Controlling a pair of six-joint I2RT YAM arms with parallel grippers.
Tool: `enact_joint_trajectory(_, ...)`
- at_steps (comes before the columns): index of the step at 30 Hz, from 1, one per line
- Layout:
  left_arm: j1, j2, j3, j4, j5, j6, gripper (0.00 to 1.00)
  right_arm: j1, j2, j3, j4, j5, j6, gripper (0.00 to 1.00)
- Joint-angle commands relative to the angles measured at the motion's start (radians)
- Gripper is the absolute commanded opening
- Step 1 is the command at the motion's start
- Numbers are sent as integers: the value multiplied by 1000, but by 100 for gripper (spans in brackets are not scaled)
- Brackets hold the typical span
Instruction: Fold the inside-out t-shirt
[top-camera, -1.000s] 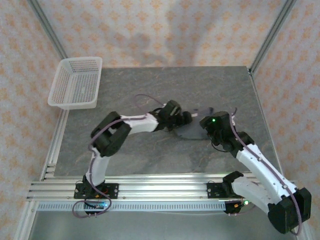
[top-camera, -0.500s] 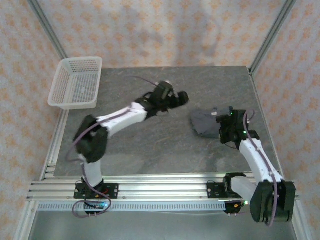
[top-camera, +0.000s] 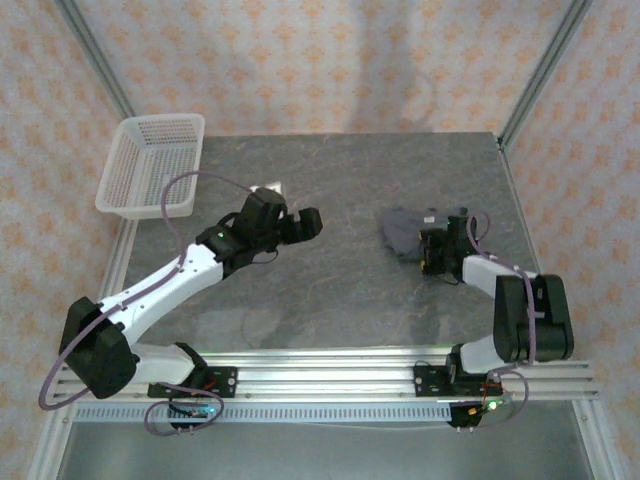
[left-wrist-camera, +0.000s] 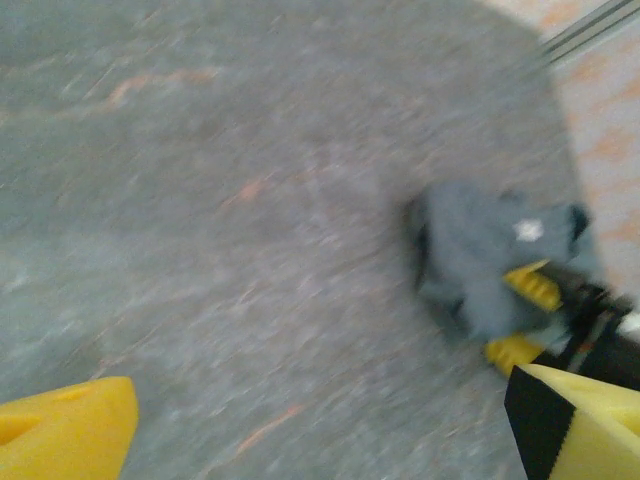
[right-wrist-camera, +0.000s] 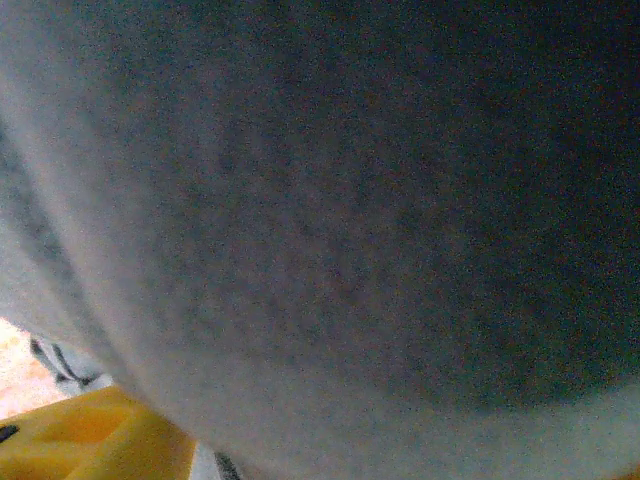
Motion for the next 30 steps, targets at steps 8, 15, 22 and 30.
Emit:
enact_joint_trajectory(8,26,-108,-80,-64,-73,19,96,-123,326,298,18,63,-99,53)
enact_joint_trajectory(15,34,-129,-116,-61,-94,14,96,-189,549,653,-202,14,-311,52)
enact_joint_trajectory(22,48,-116,-137,-60,-104,20,96,-201,773,1073,-401,51,-385,51)
enact_joint_trajectory(30,55,-189,-155,-60,-187,36,96,-208,1053,1590,-557,78,-306,51)
